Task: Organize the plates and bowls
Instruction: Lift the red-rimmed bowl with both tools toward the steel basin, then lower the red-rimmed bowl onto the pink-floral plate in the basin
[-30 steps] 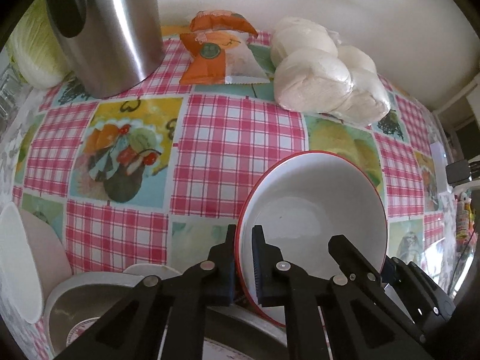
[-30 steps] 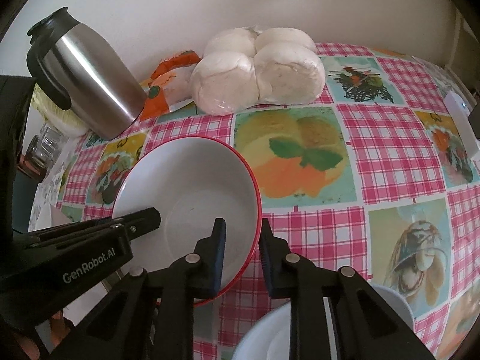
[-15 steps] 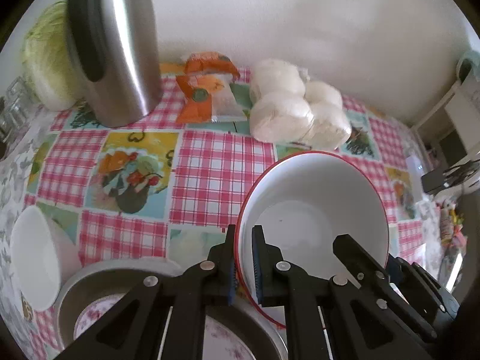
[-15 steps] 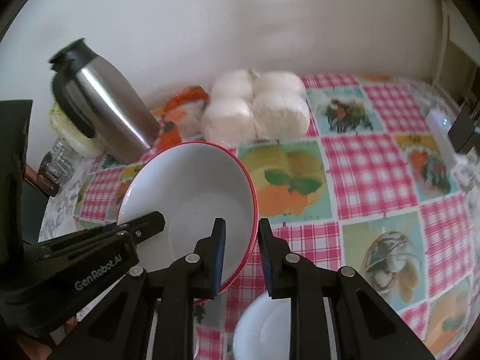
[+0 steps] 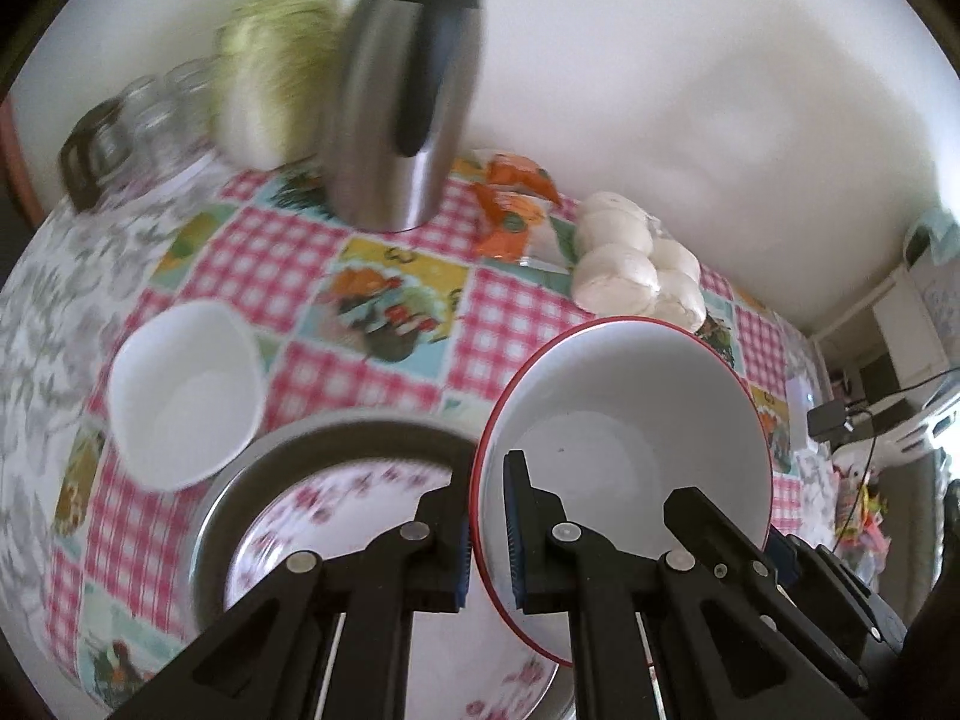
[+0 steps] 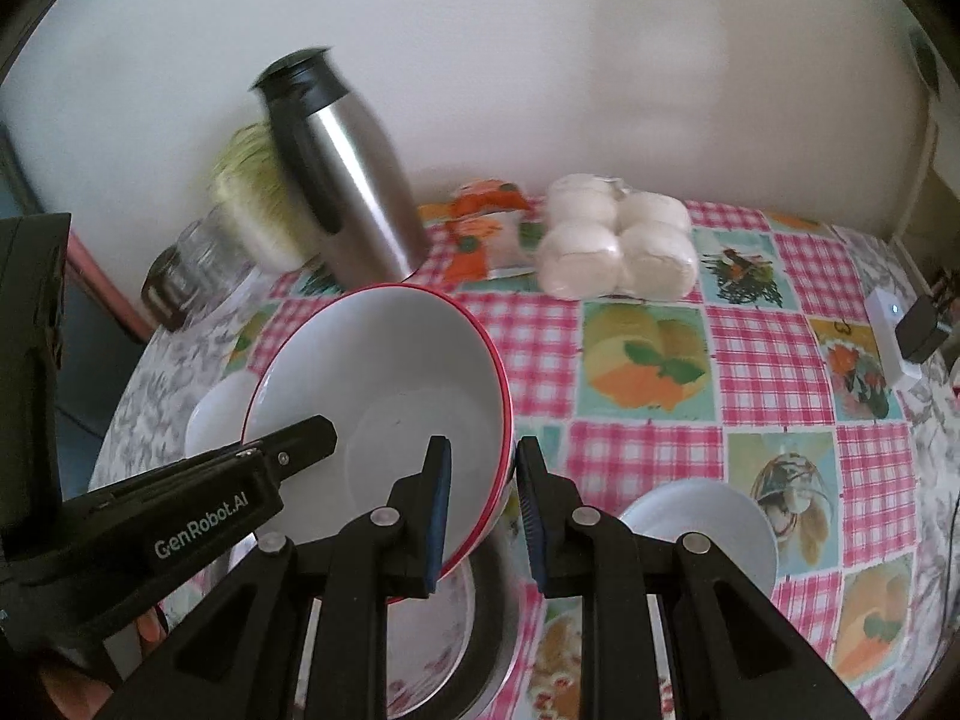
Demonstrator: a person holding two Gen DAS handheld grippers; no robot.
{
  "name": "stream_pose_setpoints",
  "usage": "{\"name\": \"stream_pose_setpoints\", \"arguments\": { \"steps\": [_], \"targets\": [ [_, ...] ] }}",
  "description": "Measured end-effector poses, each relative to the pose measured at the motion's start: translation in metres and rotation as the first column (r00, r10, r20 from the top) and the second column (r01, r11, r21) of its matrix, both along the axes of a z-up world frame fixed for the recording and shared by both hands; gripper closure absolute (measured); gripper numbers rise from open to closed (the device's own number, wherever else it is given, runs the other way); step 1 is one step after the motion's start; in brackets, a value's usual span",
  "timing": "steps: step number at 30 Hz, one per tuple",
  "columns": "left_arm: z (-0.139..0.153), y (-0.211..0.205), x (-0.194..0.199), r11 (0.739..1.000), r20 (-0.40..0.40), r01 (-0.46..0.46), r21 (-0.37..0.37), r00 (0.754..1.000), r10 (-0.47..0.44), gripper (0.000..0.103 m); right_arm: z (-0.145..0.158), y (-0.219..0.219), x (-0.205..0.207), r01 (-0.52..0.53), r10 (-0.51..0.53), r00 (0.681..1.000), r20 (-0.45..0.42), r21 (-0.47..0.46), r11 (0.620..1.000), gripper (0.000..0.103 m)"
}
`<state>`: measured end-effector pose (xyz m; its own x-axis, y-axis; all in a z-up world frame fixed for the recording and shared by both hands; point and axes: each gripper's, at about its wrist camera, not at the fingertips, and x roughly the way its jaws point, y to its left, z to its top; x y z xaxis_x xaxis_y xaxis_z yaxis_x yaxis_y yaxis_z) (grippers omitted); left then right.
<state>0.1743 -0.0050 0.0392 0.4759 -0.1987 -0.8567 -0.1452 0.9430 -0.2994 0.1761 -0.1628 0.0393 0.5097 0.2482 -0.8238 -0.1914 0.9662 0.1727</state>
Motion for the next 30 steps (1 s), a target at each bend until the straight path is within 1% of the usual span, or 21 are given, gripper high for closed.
{"name": "stream_pose_setpoints", "arguments": {
  "steps": [4,7,11,13,16,21,26,30],
  "targets": [
    [-0.001,0.024,-0.028,0.999,-0.009,-0.046,-0.029,0.999,0.045,0.092,0.001,0.017,-0.013,-0.032,0.033,0.999,-0.029,0.007,0.999,0.080],
    [-0.007,0.039,-0.047,0.996,-0.011,-0.069,-0.055,0.998,0.069,0.092,0.001,0.033,-0.023,-0.066,0.065,0.997,-0.047,-0.024,0.998,0.080],
    [-0.020,0.058,-0.063,0.989,-0.037,-0.094,-0.118,0.995,0.091,0.092,-0.005,0.047,-0.036,-0.088,0.084,0.994,-0.074,-0.048,0.995,0.080],
    [-0.023,0.062,-0.069,0.987,-0.042,-0.104,-0.122,0.994,0.099,0.092,-0.010,0.053,-0.042,-0.100,0.094,0.992,-0.085,-0.061,0.993,0.080],
    [-0.026,0.063,-0.075,0.989,-0.050,-0.112,-0.100,0.993,0.108,0.092,-0.015,0.056,-0.048,-0.097,0.090,0.991,-0.102,-0.068,0.993,0.080],
    [-0.033,0.070,-0.082,0.982,-0.075,-0.122,-0.143,0.991,0.113,0.092,-0.019,0.056,-0.054,-0.083,0.077,0.991,-0.113,-0.057,0.995,0.080],
    [-0.034,0.070,-0.085,0.985,-0.092,-0.120,-0.125,0.990,0.109,0.092,-0.022,0.058,-0.059,-0.069,0.062,0.990,-0.124,-0.054,0.996,0.079],
    [-0.036,0.072,-0.085,0.984,-0.101,-0.117,-0.132,0.989,0.105,0.092,-0.025,0.058,-0.062,-0.060,0.053,0.991,-0.126,-0.051,0.997,0.079]
  ]
}}
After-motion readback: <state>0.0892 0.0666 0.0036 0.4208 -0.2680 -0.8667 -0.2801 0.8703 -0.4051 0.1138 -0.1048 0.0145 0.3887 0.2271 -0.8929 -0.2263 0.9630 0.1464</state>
